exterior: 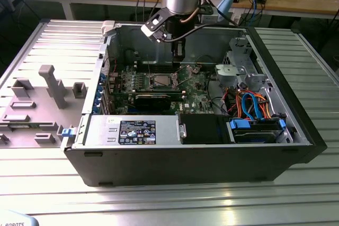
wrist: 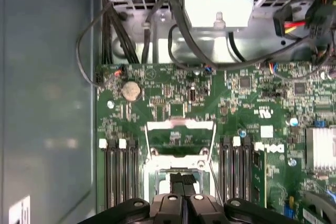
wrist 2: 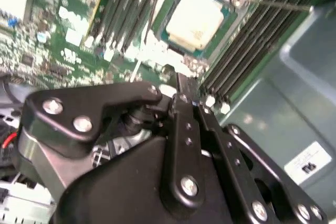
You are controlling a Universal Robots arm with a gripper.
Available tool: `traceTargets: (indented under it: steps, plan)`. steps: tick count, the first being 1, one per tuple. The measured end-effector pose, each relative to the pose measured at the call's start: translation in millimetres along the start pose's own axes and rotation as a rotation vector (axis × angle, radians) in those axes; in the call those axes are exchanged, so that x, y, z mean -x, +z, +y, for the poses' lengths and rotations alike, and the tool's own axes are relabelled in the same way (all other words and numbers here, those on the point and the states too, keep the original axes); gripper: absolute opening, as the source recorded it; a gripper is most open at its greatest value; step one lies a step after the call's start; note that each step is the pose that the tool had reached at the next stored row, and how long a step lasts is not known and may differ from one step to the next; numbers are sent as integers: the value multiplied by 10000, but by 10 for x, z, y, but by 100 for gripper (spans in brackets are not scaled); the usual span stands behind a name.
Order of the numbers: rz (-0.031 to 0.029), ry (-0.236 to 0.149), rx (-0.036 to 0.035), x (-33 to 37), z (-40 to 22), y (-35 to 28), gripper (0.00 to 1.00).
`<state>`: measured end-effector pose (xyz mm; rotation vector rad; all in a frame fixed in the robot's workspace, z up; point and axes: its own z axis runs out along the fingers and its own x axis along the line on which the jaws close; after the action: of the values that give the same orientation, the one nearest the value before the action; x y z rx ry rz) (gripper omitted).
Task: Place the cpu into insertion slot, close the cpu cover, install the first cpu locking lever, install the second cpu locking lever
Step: 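Close the cpu cover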
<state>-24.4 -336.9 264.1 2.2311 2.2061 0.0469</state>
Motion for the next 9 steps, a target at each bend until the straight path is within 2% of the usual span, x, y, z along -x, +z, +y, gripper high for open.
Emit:
traceTargets:
  steps: [3,6,9]
  plan:
    - [1,-63,-1,-1,19,0,11]
    - [11,-443,-8,-2,21,1,11]
    - [11,-448,-9,-1,22,0,11]
